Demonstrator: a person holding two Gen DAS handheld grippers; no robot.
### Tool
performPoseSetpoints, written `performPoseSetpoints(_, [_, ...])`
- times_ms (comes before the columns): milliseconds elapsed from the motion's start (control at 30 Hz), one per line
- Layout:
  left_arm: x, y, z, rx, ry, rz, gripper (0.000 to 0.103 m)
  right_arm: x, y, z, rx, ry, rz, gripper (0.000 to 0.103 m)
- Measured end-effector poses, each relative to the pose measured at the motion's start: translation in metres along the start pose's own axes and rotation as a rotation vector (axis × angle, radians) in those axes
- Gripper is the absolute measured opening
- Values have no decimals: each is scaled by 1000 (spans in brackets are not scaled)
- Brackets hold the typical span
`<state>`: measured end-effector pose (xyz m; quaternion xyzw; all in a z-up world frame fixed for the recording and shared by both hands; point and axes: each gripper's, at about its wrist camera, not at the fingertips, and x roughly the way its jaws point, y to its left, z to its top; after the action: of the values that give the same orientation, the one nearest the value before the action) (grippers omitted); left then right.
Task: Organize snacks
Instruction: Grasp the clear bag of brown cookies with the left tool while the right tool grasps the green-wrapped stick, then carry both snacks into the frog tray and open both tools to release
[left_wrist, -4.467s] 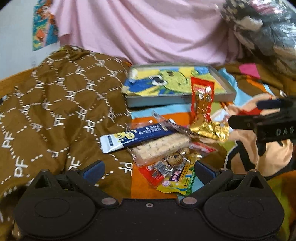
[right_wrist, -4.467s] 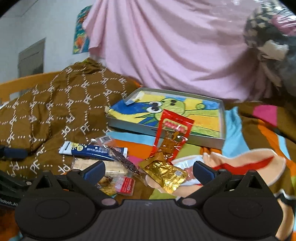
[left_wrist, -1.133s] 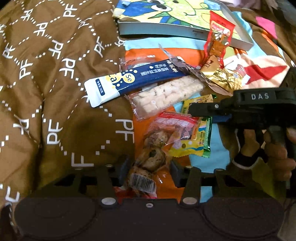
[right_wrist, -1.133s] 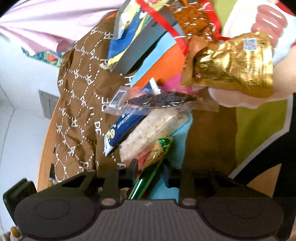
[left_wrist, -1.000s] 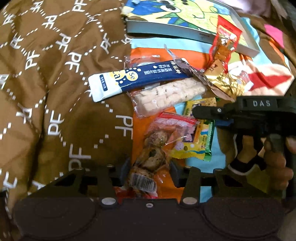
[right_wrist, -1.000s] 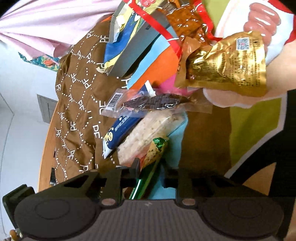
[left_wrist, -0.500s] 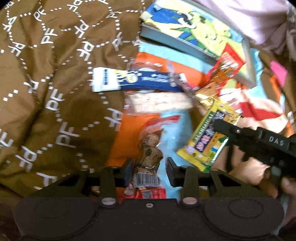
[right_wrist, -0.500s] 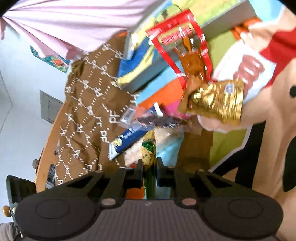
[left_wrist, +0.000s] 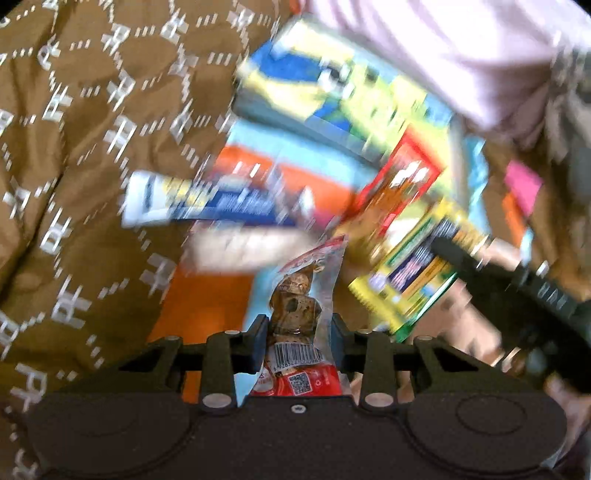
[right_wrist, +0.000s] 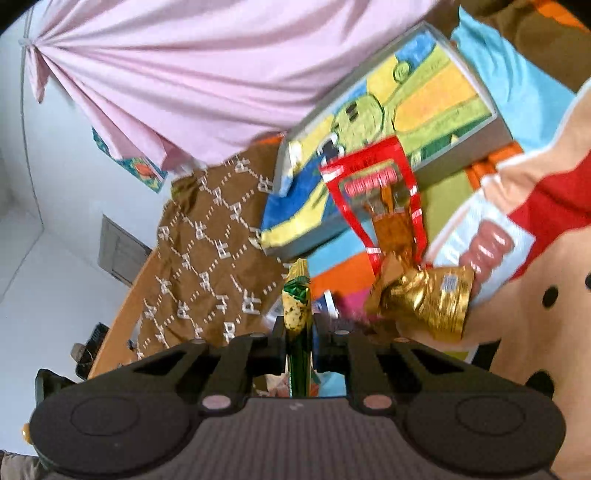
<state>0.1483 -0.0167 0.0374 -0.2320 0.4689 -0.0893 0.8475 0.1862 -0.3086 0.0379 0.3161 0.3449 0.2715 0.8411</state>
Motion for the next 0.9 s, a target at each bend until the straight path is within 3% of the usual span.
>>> performPoseSetpoints(167, [-6,-32,34,12,-142,-54,36,-14,-10,20,38,-111,67,14])
performPoseSetpoints(567, [48,-92,113,33,-359,-85,37,-24,-41,85,6,-428,48,14])
performPoseSetpoints(700, [78,-102,137,28,-380,-75,37,-17,-58,101,12,-473,19,14])
performPoseSetpoints(900, [124,-111,152,41,-364,-52,37,8,-77,117,22,-467,-24,15])
